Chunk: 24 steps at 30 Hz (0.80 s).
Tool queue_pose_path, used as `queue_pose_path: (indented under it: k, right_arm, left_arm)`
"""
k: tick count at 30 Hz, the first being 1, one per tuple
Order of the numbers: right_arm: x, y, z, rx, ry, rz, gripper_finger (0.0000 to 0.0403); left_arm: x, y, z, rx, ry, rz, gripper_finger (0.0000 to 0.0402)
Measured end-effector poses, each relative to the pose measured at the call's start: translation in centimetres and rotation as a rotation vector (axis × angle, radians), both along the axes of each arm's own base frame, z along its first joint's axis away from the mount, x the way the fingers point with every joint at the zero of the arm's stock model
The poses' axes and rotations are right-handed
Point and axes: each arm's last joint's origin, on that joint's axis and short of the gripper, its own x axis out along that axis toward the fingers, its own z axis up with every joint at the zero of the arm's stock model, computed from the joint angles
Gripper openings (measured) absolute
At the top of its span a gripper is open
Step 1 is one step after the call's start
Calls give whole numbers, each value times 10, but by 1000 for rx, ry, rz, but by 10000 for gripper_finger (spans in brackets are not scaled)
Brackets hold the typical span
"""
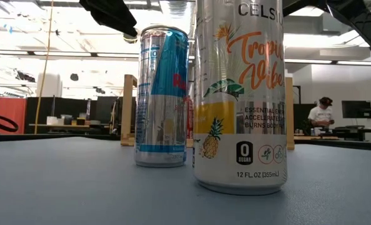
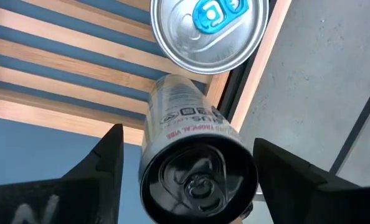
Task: Place canned beverage on shelf
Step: Put the bottom right white-yellow soda can on the shelf, then put the left blue soda can aligned with the blue soda on the shelf
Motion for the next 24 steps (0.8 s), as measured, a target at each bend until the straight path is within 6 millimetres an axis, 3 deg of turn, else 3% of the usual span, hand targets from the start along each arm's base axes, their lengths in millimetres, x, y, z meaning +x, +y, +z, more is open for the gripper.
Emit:
queue_pose_path:
  k: [10, 24]
  right_arm:
    - [4, 5, 1, -3, -2, -18, 242]
    - [7, 7, 3, -44, -14, -191, 139]
  left_arm:
    - [0, 0, 0, -2, 0, 1, 341]
    - [0, 0, 0, -1, 2, -2, 341]
